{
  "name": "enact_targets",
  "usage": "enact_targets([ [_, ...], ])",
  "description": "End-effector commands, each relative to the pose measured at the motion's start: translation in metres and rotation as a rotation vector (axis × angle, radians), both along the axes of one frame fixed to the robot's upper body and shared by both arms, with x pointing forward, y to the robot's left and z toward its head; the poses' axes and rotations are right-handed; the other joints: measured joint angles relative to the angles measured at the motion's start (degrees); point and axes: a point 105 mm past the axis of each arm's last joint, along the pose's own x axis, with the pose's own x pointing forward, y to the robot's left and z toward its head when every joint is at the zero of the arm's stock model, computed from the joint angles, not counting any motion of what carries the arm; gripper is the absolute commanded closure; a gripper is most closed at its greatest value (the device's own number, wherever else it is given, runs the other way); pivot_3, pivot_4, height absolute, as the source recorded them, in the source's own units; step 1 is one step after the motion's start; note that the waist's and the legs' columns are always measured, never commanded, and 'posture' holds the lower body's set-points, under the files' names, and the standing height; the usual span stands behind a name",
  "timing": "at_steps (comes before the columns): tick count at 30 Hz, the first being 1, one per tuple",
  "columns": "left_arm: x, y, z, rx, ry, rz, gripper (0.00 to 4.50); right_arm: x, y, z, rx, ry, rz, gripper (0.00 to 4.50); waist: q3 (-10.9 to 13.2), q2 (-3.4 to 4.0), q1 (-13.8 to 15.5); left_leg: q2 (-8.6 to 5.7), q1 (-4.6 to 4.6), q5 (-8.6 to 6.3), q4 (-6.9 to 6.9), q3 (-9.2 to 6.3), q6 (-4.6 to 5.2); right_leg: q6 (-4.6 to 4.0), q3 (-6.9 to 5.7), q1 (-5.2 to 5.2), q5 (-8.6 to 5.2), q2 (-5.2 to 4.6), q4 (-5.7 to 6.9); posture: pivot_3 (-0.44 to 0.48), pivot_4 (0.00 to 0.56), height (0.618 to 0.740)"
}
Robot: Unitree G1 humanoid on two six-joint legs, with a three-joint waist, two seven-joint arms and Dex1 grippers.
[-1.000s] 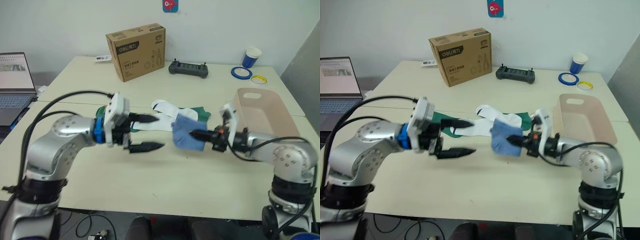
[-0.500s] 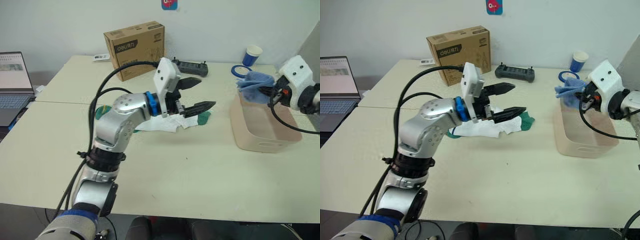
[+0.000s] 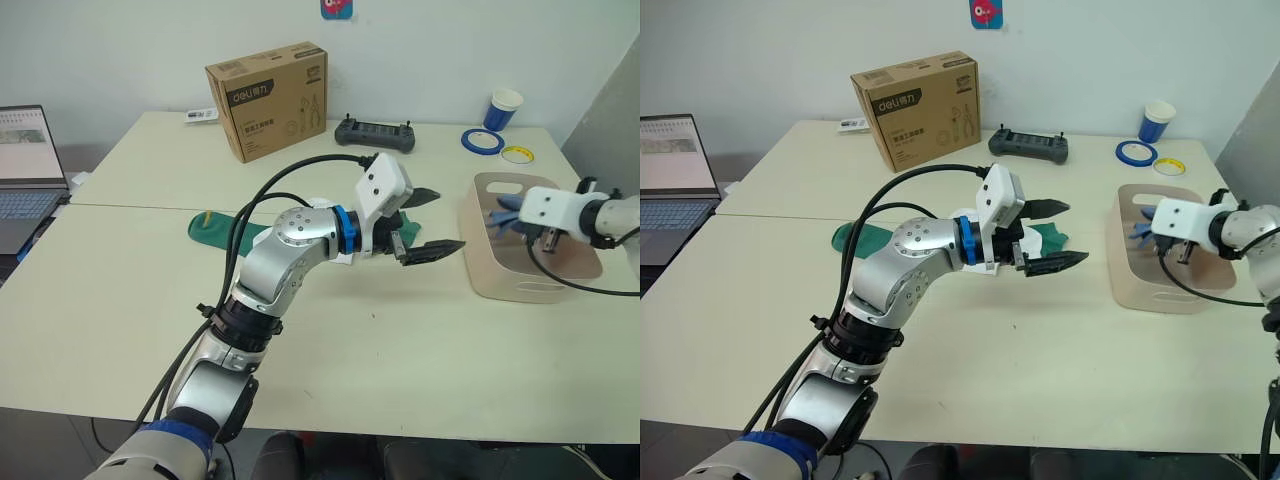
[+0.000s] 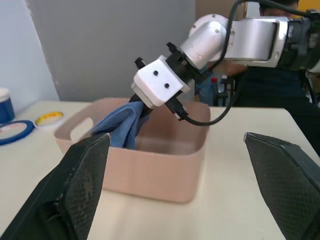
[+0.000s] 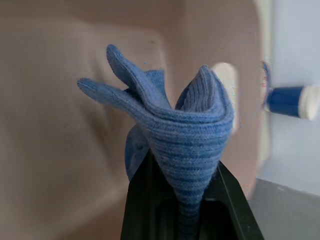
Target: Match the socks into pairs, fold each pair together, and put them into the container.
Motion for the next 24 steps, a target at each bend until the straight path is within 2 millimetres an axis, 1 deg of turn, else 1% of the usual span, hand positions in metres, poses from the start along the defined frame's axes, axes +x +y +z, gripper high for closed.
enact_targets([
  [1,-0.005,0.001,0.008,-0.012,-0.034,0.002,0.04,-0.001,0.001,0.007,-0.043,0.056,0.044,4.50,0.00,0.00,0.10,0.00,0.00,0.00,0.01,0.00,-0.01,0.00,-0.01,0.01,0.00,-0.02,0.00,0.000,0.150,0.740],
  [3,-0.006,0.002,0.008,-0.010,-0.033,0.001,0.04,-0.003,0.002,0.004,-0.064,0.124,0.060,4.50,0.02,0.04,0.08,-0.02,0.00,0.01,0.01,0.01,-0.01,0.00,-0.01,0.01,0.00,-0.07,0.00,0.000,0.150,0.740],
  [9,-0.006,0.002,0.009,-0.007,-0.032,0.000,0.04,-0.006,0.004,-0.004,-0.079,0.238,0.088,4.50,0.02,0.05,0.19,-0.02,0.01,0.03,0.03,-0.04,-0.05,0.00,-0.10,0.07,0.01,-0.10,0.01,0.000,0.150,0.740],
  [11,-0.006,0.002,0.008,0.000,-0.032,-0.003,0.00,-0.004,0.007,-0.003,-0.046,0.244,0.086,3.81,0.02,0.05,0.17,-0.02,0.04,0.03,0.04,-0.05,-0.05,0.00,-0.13,0.12,0.01,-0.10,0.01,0.000,0.150,0.740],
  [12,-0.006,0.003,0.007,0.008,-0.034,-0.005,0.00,-0.006,0.007,-0.003,-0.048,0.262,0.090,3.55,0.02,0.06,0.17,-0.03,0.04,0.03,0.05,-0.05,-0.05,0.00,-0.12,0.13,0.01,-0.11,0.01,0.000,0.150,0.740],
  [14,-0.005,0.003,0.005,0.015,-0.032,-0.008,0.00,-0.009,0.006,0.000,-0.056,0.285,0.097,2.89,0.03,0.11,0.19,-0.05,0.05,0.04,0.05,-0.05,-0.07,0.00,-0.12,0.14,0.01,-0.13,0.03,0.000,0.150,0.740],
  [15,-0.006,0.003,0.005,0.014,-0.029,-0.010,0.00,-0.011,0.005,0.003,-0.059,0.294,0.102,2.49,0.03,0.11,0.18,-0.05,0.05,0.05,0.05,-0.05,-0.09,0.00,-0.13,0.14,0.01,-0.14,0.04,0.000,0.150,0.740],
  [18,-0.008,0.002,0.006,0.011,-0.019,-0.023,0.00,-0.013,0.006,0.012,-0.032,0.301,0.099,1.57,0.03,0.13,0.19,-0.06,0.05,0.07,0.06,-0.07,-0.12,0.00,-0.15,0.16,0.02,-0.15,0.04,0.000,0.150,0.740],
  [20,-0.008,0.001,0.006,0.011,-0.020,-0.032,0.00,-0.018,0.002,0.027,-0.029,0.320,0.089,0.95,0.04,0.17,0.21,-0.06,0.06,0.08,0.06,-0.08,-0.14,0.01,-0.17,0.18,0.02,-0.15,0.04,0.000,0.150,0.740],
  [24,-0.008,-0.002,0.007,0.007,-0.022,-0.037,0.00,-0.024,0.002,0.052,0.003,0.316,0.076,0.95,0.04,0.28,0.27,-0.09,0.07,0.08,0.06,-0.09,-0.14,0.01,-0.18,0.20,0.02,-0.18,0.04,0.000,0.150,0.740],
])
